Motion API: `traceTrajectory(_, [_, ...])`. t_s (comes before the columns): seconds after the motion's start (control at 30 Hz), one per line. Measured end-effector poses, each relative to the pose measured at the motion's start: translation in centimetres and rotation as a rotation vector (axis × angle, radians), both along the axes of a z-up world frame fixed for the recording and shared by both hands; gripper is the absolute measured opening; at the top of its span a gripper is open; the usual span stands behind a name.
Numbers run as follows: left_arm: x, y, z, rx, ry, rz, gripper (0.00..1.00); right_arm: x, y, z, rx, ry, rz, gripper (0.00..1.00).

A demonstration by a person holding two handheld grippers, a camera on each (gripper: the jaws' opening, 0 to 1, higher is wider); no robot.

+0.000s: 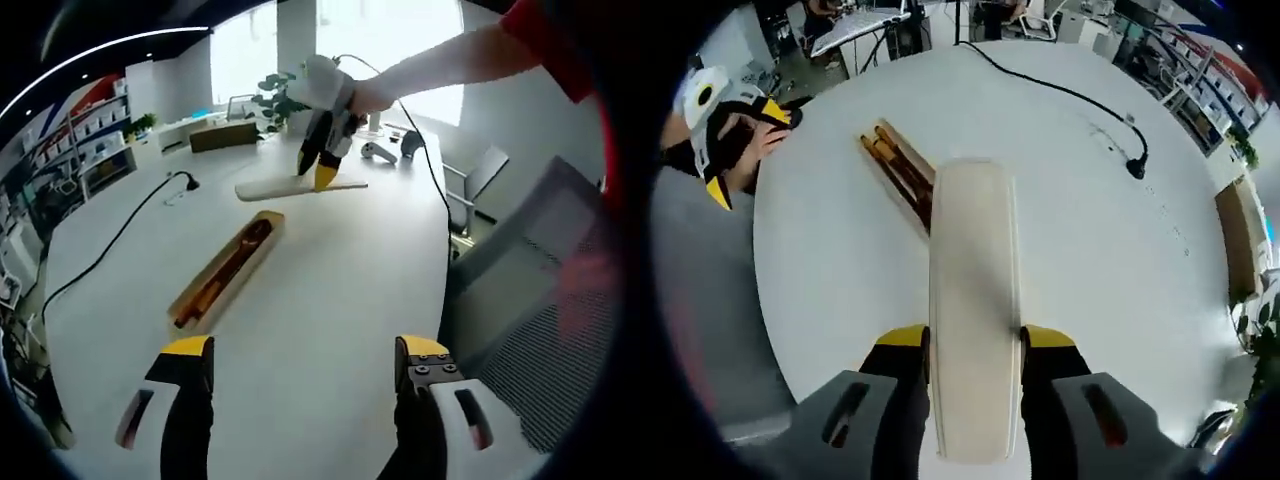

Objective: Arrange the utensils inside the cutlery case until each visible utensil rests in its matching compartment.

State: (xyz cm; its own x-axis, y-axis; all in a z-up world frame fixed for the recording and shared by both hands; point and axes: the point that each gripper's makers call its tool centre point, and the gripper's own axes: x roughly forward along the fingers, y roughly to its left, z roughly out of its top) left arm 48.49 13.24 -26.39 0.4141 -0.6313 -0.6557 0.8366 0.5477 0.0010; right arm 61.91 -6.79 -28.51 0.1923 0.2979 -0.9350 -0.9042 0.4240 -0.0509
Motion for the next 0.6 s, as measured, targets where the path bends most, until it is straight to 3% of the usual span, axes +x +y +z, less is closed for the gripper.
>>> traceTrajectory(0.17, [-0.3,0.7,0.1,-0.015,0.003,0.039,0.76,0.5,2.9,-0.1,-0.065,-0.005,0.192,0.33])
traceTrajectory(0.5, [-1.3,0.9,-0.5,-0.028,0.015,0.068,0.74,2.1,8.7,-0.3,-0.074,0.002,0.345,0.33])
traceTrajectory(0.6, [-1.7,0.9,-0.8,-0.02,0.017,0.065,0.74,2.6,10.1,-0.7,-0.104,-0.009,0.43,0.33])
